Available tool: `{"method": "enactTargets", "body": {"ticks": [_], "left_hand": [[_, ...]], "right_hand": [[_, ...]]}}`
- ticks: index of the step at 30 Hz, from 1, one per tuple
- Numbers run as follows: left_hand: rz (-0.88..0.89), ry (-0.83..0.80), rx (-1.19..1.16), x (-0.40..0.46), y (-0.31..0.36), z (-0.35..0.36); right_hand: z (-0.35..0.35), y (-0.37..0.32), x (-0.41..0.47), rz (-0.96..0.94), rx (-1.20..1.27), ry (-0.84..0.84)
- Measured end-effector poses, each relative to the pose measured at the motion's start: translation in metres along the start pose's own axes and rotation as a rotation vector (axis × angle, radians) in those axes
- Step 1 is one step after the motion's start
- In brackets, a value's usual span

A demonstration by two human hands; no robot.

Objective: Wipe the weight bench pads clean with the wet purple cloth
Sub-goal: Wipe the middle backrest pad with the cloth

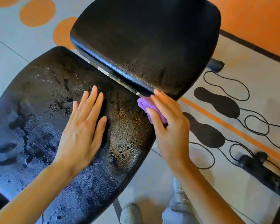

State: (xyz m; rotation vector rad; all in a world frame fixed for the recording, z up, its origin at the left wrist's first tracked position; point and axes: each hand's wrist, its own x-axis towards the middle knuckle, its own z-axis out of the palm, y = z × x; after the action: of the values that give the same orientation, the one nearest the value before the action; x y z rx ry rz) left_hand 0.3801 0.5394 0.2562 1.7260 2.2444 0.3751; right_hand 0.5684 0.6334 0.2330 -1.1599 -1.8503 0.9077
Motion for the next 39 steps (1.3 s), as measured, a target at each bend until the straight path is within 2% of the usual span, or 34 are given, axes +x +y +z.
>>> {"method": "enactTargets", "body": {"ticks": [3,12,19,22,26,32,34,37,39], "left_hand": [[-0.078,-0.003,0.047,-0.023,-0.022,-0.006],[-0.153,0.054,-0.008,-0.035,-0.031,0.014],[-0.154,0.073,0.023,-0.035,-0.031,0.017],[-0.153,0.083,0.018,-0.035,-0.031,0.017],[-0.152,0.079,0.032,-0.034,-0.031,0.017],[-0.165,0.088,0.030,-0.034,-0.029,0.014],[-0.160,0.086,0.035,-0.034,-0.028,0.014],[-0.166,0.073,0.054,-0.033,-0.029,0.014],[-0.172,0.065,0.062,-0.034,-0.029,0.015]], "right_hand": [[0.016,0.005,-0.006,-0.029,-0.146,-0.151],[0.006,0.001,-0.032,-0.029,-0.171,-0.125],[-0.007,-0.002,-0.016,-0.131,-0.337,-0.376],[0.031,-0.013,0.026,-0.217,-0.382,-0.459],[0.076,-0.024,0.068,-0.221,-0.423,-0.516],[-0.032,-0.003,-0.017,-0.285,-0.482,-0.586],[-0.006,-0.002,0.009,-0.336,-0.477,-0.595],[0.073,-0.019,0.070,-0.318,-0.435,-0.608],[0.081,-0.019,0.080,-0.301,-0.436,-0.618]]}}
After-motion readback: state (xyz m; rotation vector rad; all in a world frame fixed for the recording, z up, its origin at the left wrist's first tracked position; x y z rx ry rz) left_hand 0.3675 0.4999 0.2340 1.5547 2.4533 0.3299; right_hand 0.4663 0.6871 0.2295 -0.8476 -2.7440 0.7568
